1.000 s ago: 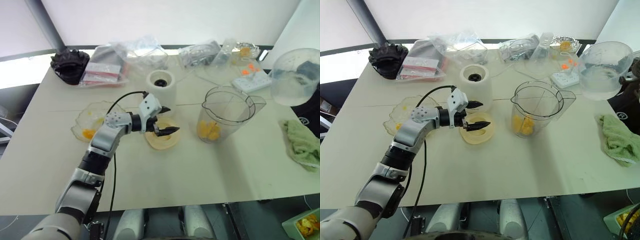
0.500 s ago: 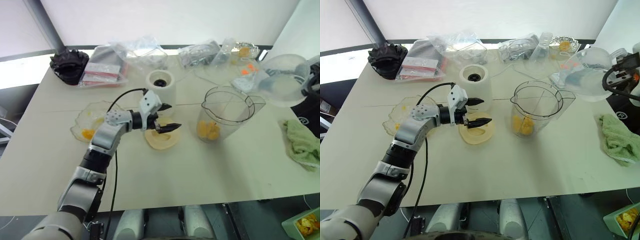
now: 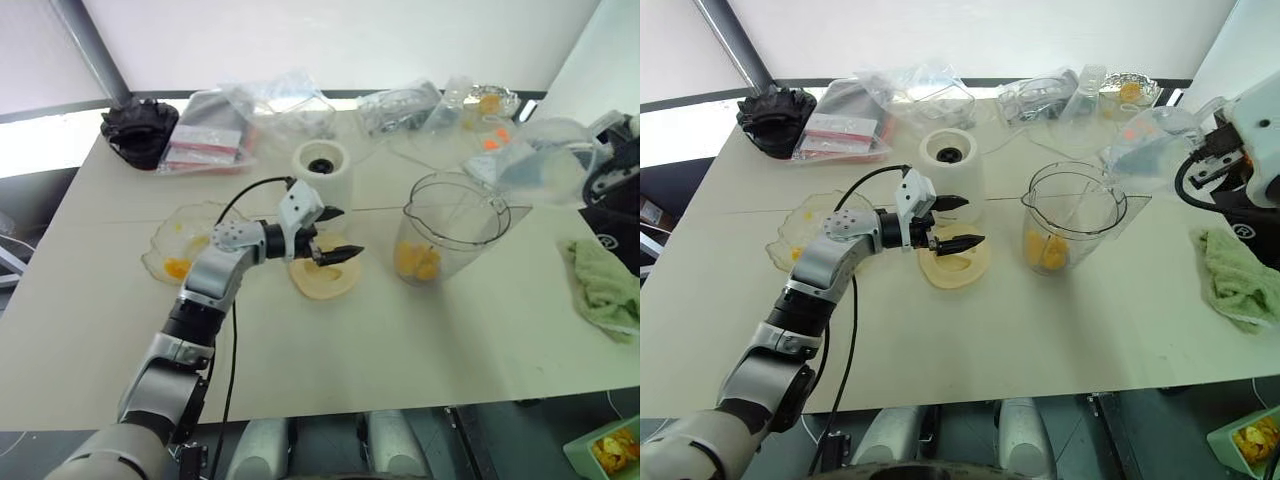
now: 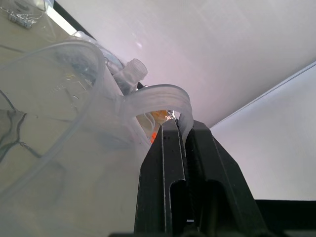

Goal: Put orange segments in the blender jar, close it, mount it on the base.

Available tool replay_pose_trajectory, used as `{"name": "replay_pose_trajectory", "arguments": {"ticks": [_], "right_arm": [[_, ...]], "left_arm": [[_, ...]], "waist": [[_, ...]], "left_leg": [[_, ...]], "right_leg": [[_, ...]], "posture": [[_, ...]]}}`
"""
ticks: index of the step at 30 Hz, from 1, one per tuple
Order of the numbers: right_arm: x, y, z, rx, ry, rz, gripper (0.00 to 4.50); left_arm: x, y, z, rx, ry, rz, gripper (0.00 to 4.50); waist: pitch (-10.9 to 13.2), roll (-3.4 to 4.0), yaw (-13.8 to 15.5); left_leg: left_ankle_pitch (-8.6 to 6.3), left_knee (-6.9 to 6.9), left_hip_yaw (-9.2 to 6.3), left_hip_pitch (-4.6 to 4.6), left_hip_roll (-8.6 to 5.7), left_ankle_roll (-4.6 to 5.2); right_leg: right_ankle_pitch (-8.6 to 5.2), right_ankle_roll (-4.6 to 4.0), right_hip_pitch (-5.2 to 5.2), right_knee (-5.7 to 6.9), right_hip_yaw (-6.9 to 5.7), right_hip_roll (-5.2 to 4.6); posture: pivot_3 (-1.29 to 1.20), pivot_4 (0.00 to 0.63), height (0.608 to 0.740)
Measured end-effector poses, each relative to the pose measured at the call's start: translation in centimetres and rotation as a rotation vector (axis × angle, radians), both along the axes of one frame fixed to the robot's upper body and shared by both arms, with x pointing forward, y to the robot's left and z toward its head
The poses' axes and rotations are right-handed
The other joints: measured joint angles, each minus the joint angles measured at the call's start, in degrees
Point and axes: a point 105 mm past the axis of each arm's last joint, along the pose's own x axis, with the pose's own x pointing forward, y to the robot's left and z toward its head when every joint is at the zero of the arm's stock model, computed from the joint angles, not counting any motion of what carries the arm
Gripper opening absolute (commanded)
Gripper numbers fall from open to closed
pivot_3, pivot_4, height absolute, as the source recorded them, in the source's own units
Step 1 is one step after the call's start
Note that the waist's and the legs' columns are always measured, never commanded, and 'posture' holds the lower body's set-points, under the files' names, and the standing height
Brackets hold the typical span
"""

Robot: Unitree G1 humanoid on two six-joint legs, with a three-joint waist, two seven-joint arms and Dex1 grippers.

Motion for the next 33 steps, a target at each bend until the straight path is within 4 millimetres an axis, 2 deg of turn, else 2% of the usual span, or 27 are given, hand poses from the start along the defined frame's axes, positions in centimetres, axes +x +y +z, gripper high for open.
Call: {"name": "replay_pose_trajectory", "arguments": {"ticks": [4, 8, 11, 16, 24, 28, 33], "right_arm": [[0.0, 0.0, 0.0, -0.011, 0.0, 0.0, 0.08], [0.2, -0.3, -0.3, 0.082, -0.007, -0.008, 0.08], [0.3, -1.2, -1.0, 0.222, 0.004, -0.036, 0.08], [0.1, -2.8, -1.0, 0.524, -0.031, -0.093, 0.08], [-1.5, -7.4, -1.5, 0.896, -0.146, -0.266, 0.08], [-2.6, -10.0, -3.3, 1.05, -0.221, -0.366, 0.08], [-3.0, -11.2, -6.2, 1.127, -0.246, -0.434, 0.08]], "left_arm": [[0.0, 0.0, 0.0, -0.001, 0.0, 0.0, 4.5], [0.0, -0.1, 0.0, -0.003, 0.0, -0.001, 4.5], [0.0, -0.1, 0.0, -0.003, 0.0, 0.0, 4.5], [0.0, 0.0, 0.0, -0.001, -0.002, 0.001, 4.5], [0.0, 0.1, 0.0, 0.003, -0.003, -0.002, 4.5], [0.0, 0.2, -0.1, 0.007, -0.003, -0.003, 4.5], [-0.1, 0.2, -0.1, 0.009, -0.003, -0.007, 4.5]], "waist": [[0.0, 0.0, 0.0], [0.0, -0.01, 0.0], [0.0, -0.02, 0.0], [0.0, -0.01, 0.1], [0.0, 0.03, 0.2], [-0.1, 0.03, 0.1], [-0.1, 0.1, -0.2]], "left_leg": [[0.0, 0.01, 0.0, 0.0, 0.0, 0.0], [0.0, 0.02, 0.0, 0.01, 0.0, 0.0], [0.0, 0.03, -0.02, 0.01, 0.0, 0.0], [0.0, 0.03, -0.04, 0.02, 0.01, 0.0], [0.0, 0.03, -0.03, 0.02, -0.02, 0.0], [0.0, 0.03, -0.01, 0.04, -0.02, 0.0], [0.0, 0.03, 0.01, 0.13, -0.02, 0.0]], "right_leg": [[0.0, 0.0, 0.0, 0.01, 0.0, 0.0], [0.01, -0.01, 0.0, 0.02, 0.0, 0.0], [0.01, -0.01, 0.0, 0.07, 0.0, 0.0], [0.02, -0.01, 0.0, 0.1, 0.0, 0.0], [0.02, 0.0, 0.0, 0.15, 0.0, -0.02], [0.03, 0.01, 0.0, 0.22, 0.0, -0.01], [0.03, 0.01, -0.01, 0.41, 0.01, 0.02]], "posture": [[0.0, 0.15, 0.74], [0.0, 0.15, 0.74], [0.0, 0.15, 0.74], [0.0, 0.15, 0.74], [0.0, 0.15, 0.74], [0.0, 0.15, 0.74], [0.0, 0.15, 0.74]]}}
